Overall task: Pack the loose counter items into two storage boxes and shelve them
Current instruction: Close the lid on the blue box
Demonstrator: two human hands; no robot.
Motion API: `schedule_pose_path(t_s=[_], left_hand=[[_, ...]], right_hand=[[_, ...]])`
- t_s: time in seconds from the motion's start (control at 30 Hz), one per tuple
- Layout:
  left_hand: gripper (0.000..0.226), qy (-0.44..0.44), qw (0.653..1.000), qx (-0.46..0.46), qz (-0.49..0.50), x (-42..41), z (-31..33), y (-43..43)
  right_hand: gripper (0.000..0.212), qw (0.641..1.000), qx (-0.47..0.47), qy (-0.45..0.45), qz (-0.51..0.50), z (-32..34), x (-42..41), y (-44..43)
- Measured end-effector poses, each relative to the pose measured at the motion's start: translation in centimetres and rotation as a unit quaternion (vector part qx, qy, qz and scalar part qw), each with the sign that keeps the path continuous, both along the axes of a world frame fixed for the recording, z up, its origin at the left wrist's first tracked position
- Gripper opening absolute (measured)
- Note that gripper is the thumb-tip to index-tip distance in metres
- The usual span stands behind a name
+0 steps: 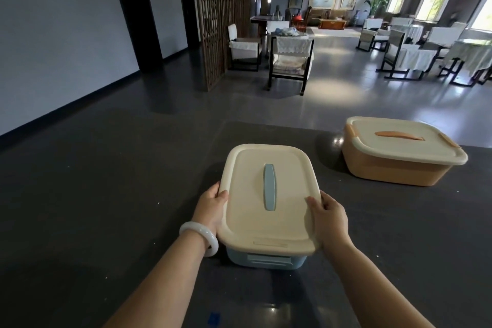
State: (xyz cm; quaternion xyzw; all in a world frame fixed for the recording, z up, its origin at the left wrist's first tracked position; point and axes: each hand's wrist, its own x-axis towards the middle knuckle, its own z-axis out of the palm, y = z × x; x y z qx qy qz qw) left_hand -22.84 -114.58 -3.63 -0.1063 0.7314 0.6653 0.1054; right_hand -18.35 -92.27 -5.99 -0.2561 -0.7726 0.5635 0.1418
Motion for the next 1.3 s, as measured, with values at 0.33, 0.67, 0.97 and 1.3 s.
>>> schedule_pose_path(t_s=[0.33, 0.67, 0.97, 1.3], left_hand=[[0.046, 0.015, 0.997, -0.079, -0.008, -1.3, -0.2, -0.6], [0.049, 0.308, 0.846, -0.301, -0.316, 3.7, -0.1, -2.0], [0.08, 0.414, 0.757, -0.392, -0.32, 4.6, -4.0, -2.5], [0.061, 0.44, 0.767, -0.355, -0.303, 4.4, -4.0, -2.6]], right_hand=[[0.034, 1.0, 0.012, -0.024, -0.008, 0.2, -0.3, -0.1], [0.058, 0.858, 0.354, 0.045, 0.369, 3.3, 4.2, -0.3], [0.096, 0.776, 0.48, 0.063, 0.405, 0.5, 5.1, -0.3], [0.075, 0.811, 0.419, 0.09, 0.397, 0.5, 5.5, 0.0]])
